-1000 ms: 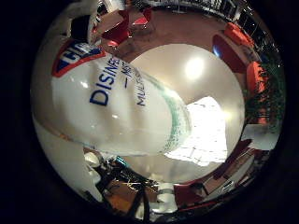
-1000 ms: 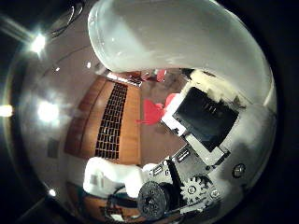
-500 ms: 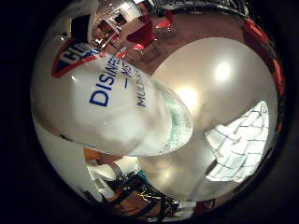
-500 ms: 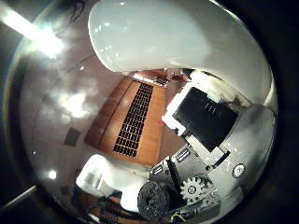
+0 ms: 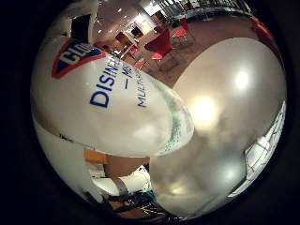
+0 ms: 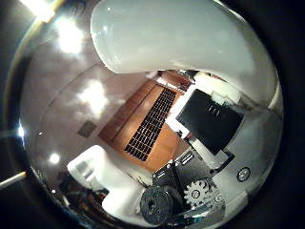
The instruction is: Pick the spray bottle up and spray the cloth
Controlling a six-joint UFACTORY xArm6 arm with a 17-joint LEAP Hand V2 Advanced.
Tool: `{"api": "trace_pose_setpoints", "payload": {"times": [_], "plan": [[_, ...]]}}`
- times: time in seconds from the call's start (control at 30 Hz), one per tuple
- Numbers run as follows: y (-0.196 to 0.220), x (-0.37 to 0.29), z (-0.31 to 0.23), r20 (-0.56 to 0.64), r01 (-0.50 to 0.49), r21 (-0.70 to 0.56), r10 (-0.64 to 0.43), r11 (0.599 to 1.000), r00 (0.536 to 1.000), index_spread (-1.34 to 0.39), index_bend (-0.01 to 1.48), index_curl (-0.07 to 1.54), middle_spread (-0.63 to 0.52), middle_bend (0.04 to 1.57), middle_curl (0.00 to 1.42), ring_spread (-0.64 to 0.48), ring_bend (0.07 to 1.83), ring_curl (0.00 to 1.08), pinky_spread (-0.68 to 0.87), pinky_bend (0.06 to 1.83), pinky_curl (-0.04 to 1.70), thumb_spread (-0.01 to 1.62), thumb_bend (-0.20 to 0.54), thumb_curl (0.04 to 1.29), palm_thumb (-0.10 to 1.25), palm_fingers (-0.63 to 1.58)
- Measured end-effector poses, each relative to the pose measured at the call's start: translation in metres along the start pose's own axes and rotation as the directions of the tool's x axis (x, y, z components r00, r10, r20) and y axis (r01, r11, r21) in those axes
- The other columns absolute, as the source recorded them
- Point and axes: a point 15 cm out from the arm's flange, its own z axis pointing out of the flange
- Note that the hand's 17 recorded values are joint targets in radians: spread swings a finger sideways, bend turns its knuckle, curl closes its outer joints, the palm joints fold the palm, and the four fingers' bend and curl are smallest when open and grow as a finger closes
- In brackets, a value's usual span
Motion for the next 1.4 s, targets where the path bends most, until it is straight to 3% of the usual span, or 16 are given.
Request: {"api": "trace_pose_setpoints", "payload": {"times": [0.4, 0.53, 0.83, 1.03, 1.4], "plan": [[0.000, 0.027, -0.025, -0.029, -0.034, 0.035, 0.035, 0.999, 0.999, -0.21, 1.15, 0.75, -0.07, 1.38, 0.62, -0.16, 1.48, 0.61, -0.19, 1.01, 1.37, 0.71, -0.018, 0.89, 1.02, 1.18], [0.019, 0.044, -0.035, -0.047, -0.079, 0.036, 0.080, 0.996, 0.996, -0.21, 1.14, 0.76, -0.07, 1.38, 0.62, -0.16, 1.48, 0.61, -0.19, 1.01, 1.37, 0.71, -0.018, 0.89, 1.02, 1.18], [0.024, 0.053, -0.048, -0.050, -0.083, 0.047, 0.085, 0.995, 0.995, -0.21, 1.14, 0.76, -0.07, 1.38, 0.62, -0.16, 1.48, 0.61, -0.19, 1.01, 1.37, 0.70, -0.018, 0.90, 1.02, 1.18], [0.058, 0.066, -0.052, -0.053, -0.141, 0.036, 0.143, 0.989, 0.988, -0.21, 1.14, 0.76, -0.07, 1.38, 0.62, -0.16, 1.48, 0.60, -0.19, 1.01, 1.37, 0.70, -0.018, 0.90, 1.02, 1.18], [0.061, 0.077, -0.065, -0.066, -0.149, 0.057, 0.153, 0.987, 0.986, -0.21, 1.14, 0.77, -0.07, 1.38, 0.62, -0.16, 1.48, 0.60, -0.19, 1.01, 1.37, 0.70, -0.019, 0.90, 1.01, 1.18]]}}
